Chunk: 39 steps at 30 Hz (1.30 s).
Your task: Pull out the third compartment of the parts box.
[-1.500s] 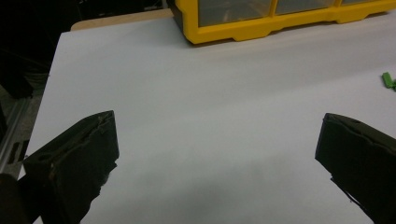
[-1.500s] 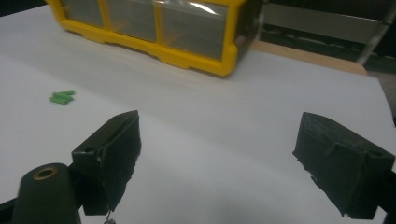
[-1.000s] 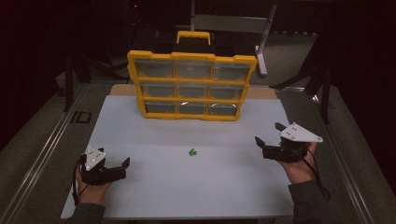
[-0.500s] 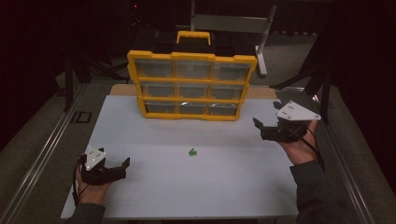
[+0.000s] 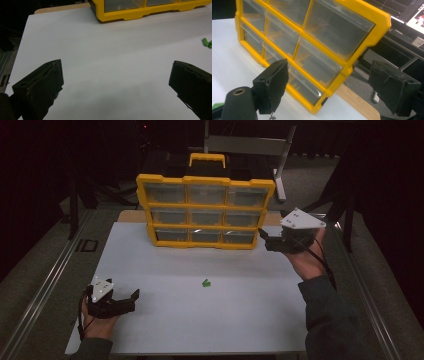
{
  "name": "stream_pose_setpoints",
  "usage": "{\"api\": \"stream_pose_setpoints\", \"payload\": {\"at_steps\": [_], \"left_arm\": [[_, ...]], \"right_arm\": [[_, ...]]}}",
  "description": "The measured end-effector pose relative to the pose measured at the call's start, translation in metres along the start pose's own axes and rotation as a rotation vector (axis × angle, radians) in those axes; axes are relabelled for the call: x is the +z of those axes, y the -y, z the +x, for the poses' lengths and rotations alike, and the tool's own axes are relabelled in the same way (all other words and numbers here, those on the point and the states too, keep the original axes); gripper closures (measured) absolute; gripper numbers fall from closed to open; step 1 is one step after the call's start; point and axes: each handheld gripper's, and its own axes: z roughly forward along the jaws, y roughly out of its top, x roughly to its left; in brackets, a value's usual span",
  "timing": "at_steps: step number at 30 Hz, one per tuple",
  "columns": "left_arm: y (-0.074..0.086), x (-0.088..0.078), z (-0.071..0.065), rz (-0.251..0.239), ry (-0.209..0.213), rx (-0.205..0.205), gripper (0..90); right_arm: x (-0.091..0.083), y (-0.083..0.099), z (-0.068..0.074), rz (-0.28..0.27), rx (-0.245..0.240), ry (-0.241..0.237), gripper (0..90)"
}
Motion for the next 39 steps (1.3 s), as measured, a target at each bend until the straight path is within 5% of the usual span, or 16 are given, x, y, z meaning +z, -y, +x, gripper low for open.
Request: {"api": "stream_pose_setpoints", "payload": {"at_steps": [18,39], "left_arm": [[0.0,0.0,0.0,-0.001,0.004,-0.001,0.0],[0.0,0.0,0.0,-0.002,0.008,-0.001,0.0]], "right_arm": [[0.044,-0.028,-0.001,0.027,-0.041,0.064,24.0],[0.065,-0.057,0.009,0.1,-0.244,0.125,32.1]]}}
